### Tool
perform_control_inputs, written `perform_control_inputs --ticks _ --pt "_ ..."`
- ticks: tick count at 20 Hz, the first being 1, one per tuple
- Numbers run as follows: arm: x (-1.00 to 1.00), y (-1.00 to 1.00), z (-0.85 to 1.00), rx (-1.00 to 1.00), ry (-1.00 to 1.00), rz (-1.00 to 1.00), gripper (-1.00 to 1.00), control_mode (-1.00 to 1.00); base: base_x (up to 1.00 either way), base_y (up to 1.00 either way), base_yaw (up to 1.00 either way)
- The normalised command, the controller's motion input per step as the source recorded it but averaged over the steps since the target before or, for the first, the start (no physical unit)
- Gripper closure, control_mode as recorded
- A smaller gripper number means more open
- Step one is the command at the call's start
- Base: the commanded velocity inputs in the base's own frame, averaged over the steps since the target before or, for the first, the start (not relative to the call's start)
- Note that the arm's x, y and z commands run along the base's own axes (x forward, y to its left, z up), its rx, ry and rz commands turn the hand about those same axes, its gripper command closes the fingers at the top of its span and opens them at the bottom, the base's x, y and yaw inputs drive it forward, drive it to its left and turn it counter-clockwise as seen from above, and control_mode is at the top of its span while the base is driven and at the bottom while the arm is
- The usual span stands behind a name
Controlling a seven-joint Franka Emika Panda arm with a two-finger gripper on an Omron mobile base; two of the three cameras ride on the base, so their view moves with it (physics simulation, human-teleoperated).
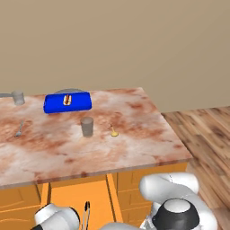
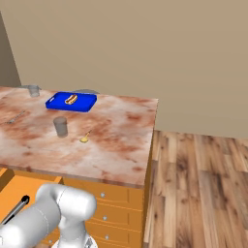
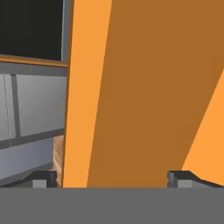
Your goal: Take the tongs from the drawer on the left and place them on the dining counter next to the tray containing the hot dog.
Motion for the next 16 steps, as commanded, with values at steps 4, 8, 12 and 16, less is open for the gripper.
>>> perform_control_inputs --ticks 4,8,12,16 --pt "-0.09 -0.15 0.22 0.00 0.00 0.00 -1.00 -1.00 0.00 0.00 0.00" --pt "0.00 -0.32 0.42 0.00 0.00 0.00 -1.00 -1.00 0.00 0.00 0.00" --pt "0.00 -0.31 0.33 0.00 0.00 0.00 -1.00 -1.00 0.00 0.00 0.00" --pt "0.04 -0.33 0.30 0.00 0.00 0.00 -1.00 -1.00 0.00 0.00 0.00"
